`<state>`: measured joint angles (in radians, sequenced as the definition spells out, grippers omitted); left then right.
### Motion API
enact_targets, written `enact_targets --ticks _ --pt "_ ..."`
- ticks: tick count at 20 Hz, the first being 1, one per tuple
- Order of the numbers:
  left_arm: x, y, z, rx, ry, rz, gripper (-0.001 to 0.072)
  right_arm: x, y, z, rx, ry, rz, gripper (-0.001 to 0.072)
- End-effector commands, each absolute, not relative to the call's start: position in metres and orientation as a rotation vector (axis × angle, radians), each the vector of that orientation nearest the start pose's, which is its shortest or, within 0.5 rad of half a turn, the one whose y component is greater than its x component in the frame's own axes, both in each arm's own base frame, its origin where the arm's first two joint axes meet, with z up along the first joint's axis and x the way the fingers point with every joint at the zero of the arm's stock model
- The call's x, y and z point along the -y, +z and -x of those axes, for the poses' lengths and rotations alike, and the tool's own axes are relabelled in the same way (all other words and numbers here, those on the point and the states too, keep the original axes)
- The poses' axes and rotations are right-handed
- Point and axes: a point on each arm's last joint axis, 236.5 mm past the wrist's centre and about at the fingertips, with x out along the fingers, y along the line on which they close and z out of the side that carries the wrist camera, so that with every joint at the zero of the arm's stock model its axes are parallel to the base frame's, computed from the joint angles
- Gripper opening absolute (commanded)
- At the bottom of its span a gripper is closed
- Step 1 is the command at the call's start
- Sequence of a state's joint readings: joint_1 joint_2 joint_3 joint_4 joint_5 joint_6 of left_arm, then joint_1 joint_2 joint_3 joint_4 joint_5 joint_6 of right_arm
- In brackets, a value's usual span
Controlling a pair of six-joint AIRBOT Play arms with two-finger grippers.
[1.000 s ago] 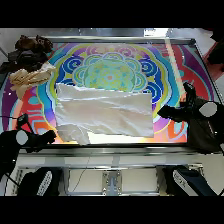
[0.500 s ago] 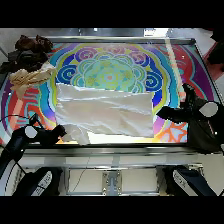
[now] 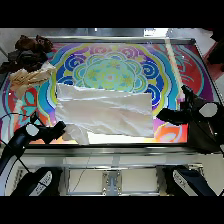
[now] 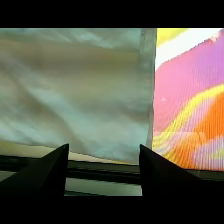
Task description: Fold the shirts.
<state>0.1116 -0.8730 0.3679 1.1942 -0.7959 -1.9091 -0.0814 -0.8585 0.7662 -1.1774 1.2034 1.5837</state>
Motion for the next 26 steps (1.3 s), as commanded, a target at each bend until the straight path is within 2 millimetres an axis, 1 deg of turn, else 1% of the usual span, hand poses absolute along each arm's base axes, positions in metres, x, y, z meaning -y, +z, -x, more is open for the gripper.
enact_targets --ticks 1,3,4,6,7,8,9,11,13,14,15,16,18,20,22,24,26 --pt "0.045 -0.087 -0.259 -1.229 0.182 0.773 0.0018 -0.063 -0.015 -0.242 -1.396 0.099 -0.462 0.0499" --pt "0.045 -0.078 -0.265 -1.222 0.160 0.757 0.0018 -0.072 -0.053 -0.211 -1.496 0.072 -0.536 0.0501" --pt "0.046 -0.074 -0.268 -1.220 0.147 0.748 0.0019 -0.077 -0.068 -0.199 -1.525 0.066 -0.575 0.0502" --pt "0.051 -0.061 -0.269 -1.243 0.113 0.731 0.0018 -0.086 -0.089 -0.180 -1.571 0.056 -0.634 0.0504" --pt "0.053 -0.053 -0.270 -1.248 0.080 0.702 0.0018 -0.087 -0.096 -0.174 -1.580 0.048 -0.647 0.0526" --pt "0.053 -0.045 -0.274 -1.240 0.056 0.678 0.0018 -0.085 -0.101 -0.174 -1.574 0.035 -0.648 0.0526" --pt "0.054 -0.037 -0.278 -1.231 0.037 0.662 0.0018 -0.085 -0.104 -0.179 -1.547 0.019 -0.667 0.0526" --pt "0.054 -0.029 -0.282 -1.219 0.025 0.651 0.0018 -0.086 -0.103 -0.203 -1.440 -0.002 -0.732 0.0524" --pt "0.055 -0.030 -0.278 -1.240 0.019 0.650 0.0018 -0.083 -0.100 -0.230 -1.321 -0.040 -0.807 0.0506" --pt "0.057 -0.031 -0.274 -1.257 0.014 0.645 0.0018 -0.082 -0.098 -0.241 -1.278 -0.053 -0.836 0.0484" --pt "0.057 -0.032 -0.272 -1.266 0.007 0.635 0.0018 -0.081 -0.097 -0.250 -1.245 -0.067 -0.861 0.0480" --pt "0.057 -0.032 -0.272 -1.268 0.004 0.631 0.0018 -0.080 -0.098 -0.254 -1.229 -0.075 -0.875 0.0480" --pt "0.057 -0.032 -0.272 -1.267 0.002 0.630 0.0018 -0.081 -0.099 -0.255 -1.233 -0.081 -0.897 0.0469" --pt "0.057 -0.032 -0.272 -1.267 -0.002 0.623 0.0018 -0.082 -0.100 -0.254 -1.239 -0.081 -0.899 0.0352" --pt "0.057 -0.032 -0.272 -1.267 -0.004 0.621 0.0018 -0.089 -0.096 -0.253 -1.248 -0.035 -0.897 0.0035" --pt "0.057 -0.031 -0.272 -1.265 -0.005 0.622 0.0018 -0.101 -0.083 -0.251 -1.258 0.039 -0.898 0.0035" --pt "0.057 -0.022 -0.276 -1.242 -0.013 0.619 0.0018 -0.109 -0.057 -0.251 -1.247 0.108 -0.876 0.0034"
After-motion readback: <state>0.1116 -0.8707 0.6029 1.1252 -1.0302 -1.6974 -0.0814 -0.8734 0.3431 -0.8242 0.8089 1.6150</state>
